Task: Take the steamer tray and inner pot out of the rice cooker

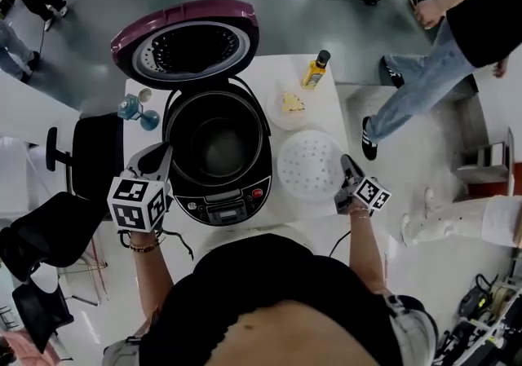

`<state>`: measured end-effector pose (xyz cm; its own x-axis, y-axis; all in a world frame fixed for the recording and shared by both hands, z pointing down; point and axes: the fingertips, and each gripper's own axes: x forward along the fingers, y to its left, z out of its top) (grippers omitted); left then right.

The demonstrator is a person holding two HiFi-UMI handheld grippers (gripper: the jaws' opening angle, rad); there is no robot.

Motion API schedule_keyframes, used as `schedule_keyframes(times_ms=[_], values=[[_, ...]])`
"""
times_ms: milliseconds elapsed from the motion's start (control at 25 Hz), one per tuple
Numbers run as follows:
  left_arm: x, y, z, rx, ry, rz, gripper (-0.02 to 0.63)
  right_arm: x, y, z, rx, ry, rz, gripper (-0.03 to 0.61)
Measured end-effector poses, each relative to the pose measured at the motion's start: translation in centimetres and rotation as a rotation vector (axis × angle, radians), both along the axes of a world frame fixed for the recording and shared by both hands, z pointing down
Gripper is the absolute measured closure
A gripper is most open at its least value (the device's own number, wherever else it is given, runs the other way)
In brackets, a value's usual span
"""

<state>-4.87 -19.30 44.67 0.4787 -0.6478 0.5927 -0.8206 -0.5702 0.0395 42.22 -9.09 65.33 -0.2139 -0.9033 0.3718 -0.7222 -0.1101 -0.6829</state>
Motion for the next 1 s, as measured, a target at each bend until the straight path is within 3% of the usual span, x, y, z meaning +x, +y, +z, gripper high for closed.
schedule_keyframes(times_ms=[160, 320, 400, 480, 600, 720, 840, 920, 1000], values=[[-0.2, 0.1, 0.3, -0.010, -0.004, -0.005, 0.604, 0.2, -0.1, 0.6, -0.017, 0.039, -0.014, 0.554], [-0.6, -0.1, 0.6, -0.012, -0.011, -0.020, 0.603, 0.0, -0.3, 1.0, -0.058, 0.162, -0.082, 0.547], [-0.8, -0.3, 0.8, -0.009, -0.015, -0.032, 0.603, 0.2, -0.2, 1.3, -0.126, 0.273, -0.106, 0.521], [-1.1, -0.4, 0.8, -0.003, -0.029, -0.040, 0.603, 1.3, 0.1, 0.9, -0.200, 0.414, -0.104, 0.431], [-1.5, -0.5, 1.1, 0.004, -0.084, -0.048, 0.601, 1.0, -1.1, -3.6, -0.179, 0.589, -0.100, 0.390], [-2.1, -0.8, 1.8, 0.009, -0.171, -0.065, 0.596, -5.6, -5.2, -10.5, -0.009, 0.659, -0.228, 0.381], [-2.3, -1.2, 2.8, 0.010, -0.289, -0.059, 0.439, -15.3, -8.8, -17.1, 0.165, 0.681, -0.439, 0.350], [-1.9, -1.4, 3.3, 0.006, -0.325, -0.046, 0.393, -21.1, -10.3, -20.1, 0.222, 0.703, -0.564, 0.315], [-1.2, -2.0, 3.7, 0.001, -0.314, -0.030, 0.361, -25.6, -11.4, -20.8, 0.198, 0.767, -0.684, 0.285]])
